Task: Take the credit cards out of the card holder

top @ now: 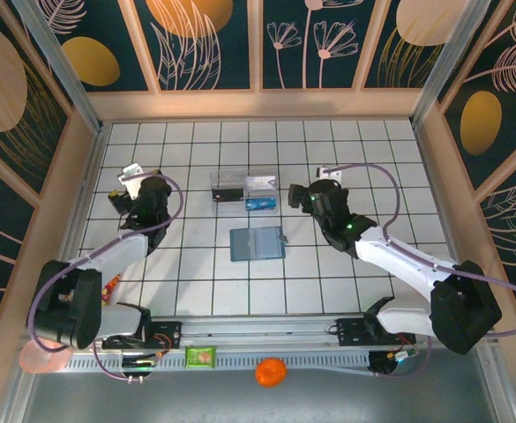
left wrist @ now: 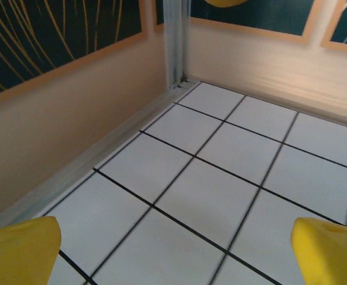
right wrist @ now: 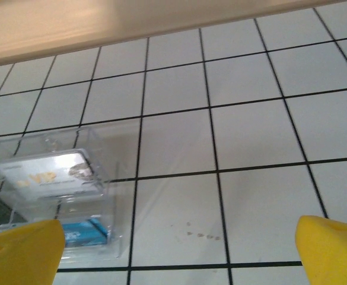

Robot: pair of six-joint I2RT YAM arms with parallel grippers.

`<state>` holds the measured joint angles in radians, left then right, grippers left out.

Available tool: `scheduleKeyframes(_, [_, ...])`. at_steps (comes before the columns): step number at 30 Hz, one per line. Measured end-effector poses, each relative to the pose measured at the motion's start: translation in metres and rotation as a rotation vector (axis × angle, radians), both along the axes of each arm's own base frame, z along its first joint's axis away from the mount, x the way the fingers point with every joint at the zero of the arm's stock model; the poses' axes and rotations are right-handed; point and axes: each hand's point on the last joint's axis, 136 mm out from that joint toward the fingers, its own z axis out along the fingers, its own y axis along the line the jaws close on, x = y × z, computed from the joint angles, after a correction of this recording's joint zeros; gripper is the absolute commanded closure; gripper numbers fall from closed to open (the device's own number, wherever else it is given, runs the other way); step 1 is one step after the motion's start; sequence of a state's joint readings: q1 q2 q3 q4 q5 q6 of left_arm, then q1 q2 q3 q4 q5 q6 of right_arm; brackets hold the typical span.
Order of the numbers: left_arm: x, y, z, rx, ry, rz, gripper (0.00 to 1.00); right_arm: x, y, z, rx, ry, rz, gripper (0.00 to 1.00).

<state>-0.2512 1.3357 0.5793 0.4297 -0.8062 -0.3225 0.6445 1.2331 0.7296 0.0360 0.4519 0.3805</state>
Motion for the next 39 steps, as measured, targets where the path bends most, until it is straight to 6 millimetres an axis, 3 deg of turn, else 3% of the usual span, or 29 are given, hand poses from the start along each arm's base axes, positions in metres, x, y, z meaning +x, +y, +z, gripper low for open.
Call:
scheduleKeyframes(9, [-0.014,0.024,-0.045,0.094,0.023,-0.022,0.01,0.007,-0.048,0.007,0.058,-0.045,-0.134,0.01])
scheduleKeyframes(20, [0.009,0.010,-0.045,0.054,-0.056,-0.263,0.01,-0.010,-0.099,0.045,0.105,-0.341,-0.195,0.01])
scheduleKeyframes(24, [-0.005,0.004,-0.046,0.041,-0.127,-0.335,0.01,-0.009,-0.117,0.053,0.056,-0.409,-0.222,0.01])
scheduleKeyframes(26, [-0.011,0.004,-0.056,0.034,-0.100,-0.333,0.01,-0.006,-0.134,0.060,0.040,-0.439,-0.260,0.01])
scheduleKeyframes(29, [-0.012,0.007,-0.052,0.031,-0.124,-0.312,0.01,-0.002,-0.167,0.064,0.012,-0.474,-0.337,0.01])
scheduleKeyframes(31, [-0.012,0.009,-0.049,0.031,-0.137,-0.301,0.01,-0.001,-0.189,0.054,-0.013,-0.472,-0.385,0.01])
scheduleKeyframes(34, [-0.011,0.010,-0.046,0.030,-0.150,-0.296,0.01,0.002,-0.213,0.023,-0.050,-0.413,-0.421,0.01])
scheduleKeyframes(39, [-0.011,0.010,-0.044,0.032,-0.160,-0.292,0.01,0.017,-0.225,-0.044,-0.083,-0.256,-0.402,0.01])
